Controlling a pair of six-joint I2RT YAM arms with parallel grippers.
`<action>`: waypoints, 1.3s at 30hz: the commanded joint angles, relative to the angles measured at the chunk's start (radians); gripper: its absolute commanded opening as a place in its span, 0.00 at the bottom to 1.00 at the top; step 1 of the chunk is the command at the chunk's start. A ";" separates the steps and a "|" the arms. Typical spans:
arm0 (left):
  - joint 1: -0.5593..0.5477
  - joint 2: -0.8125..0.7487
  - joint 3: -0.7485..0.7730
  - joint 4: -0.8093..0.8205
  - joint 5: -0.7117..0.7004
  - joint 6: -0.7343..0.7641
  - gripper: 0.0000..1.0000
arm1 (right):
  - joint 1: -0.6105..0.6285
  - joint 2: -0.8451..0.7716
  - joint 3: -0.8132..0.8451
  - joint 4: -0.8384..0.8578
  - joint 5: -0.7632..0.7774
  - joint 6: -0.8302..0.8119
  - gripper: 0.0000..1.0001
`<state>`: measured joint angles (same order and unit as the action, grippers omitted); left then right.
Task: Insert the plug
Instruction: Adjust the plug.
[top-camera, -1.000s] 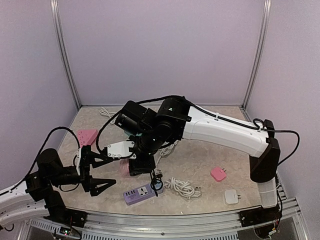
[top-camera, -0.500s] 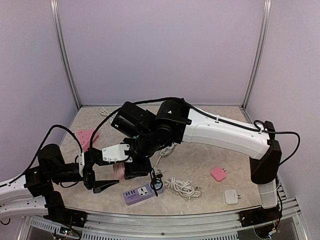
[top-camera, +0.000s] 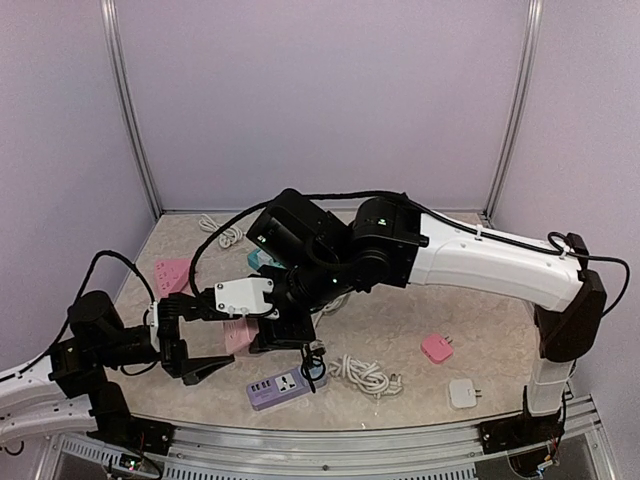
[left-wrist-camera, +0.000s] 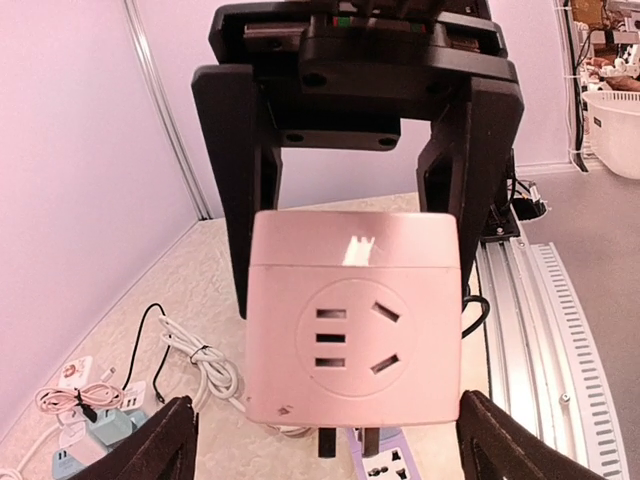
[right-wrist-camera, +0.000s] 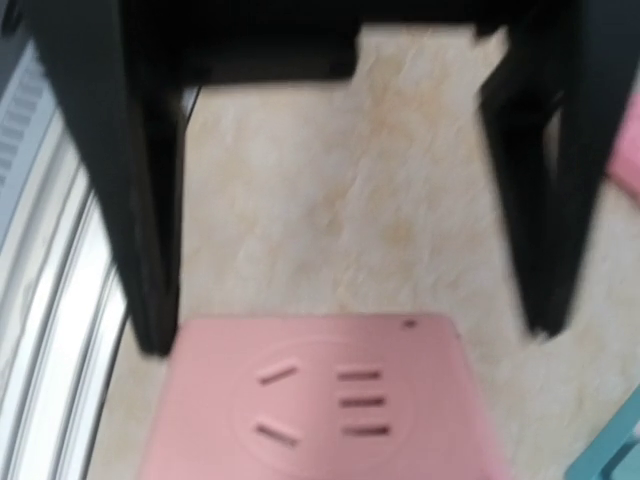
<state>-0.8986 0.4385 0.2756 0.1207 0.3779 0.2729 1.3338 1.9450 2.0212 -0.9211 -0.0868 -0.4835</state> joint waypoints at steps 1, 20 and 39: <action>-0.016 0.018 0.002 0.035 0.025 0.059 0.82 | 0.011 -0.018 0.013 0.071 -0.013 0.017 0.00; -0.036 0.044 0.024 0.083 0.003 0.060 0.60 | 0.011 0.030 0.059 0.064 -0.017 0.006 0.00; -0.064 -0.041 -0.111 0.294 -0.227 0.138 0.00 | -0.020 -0.102 -0.055 0.298 0.154 0.544 1.00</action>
<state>-0.9443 0.4355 0.2047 0.2848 0.2455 0.3717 1.3384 1.9469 1.9987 -0.7559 0.0204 -0.2649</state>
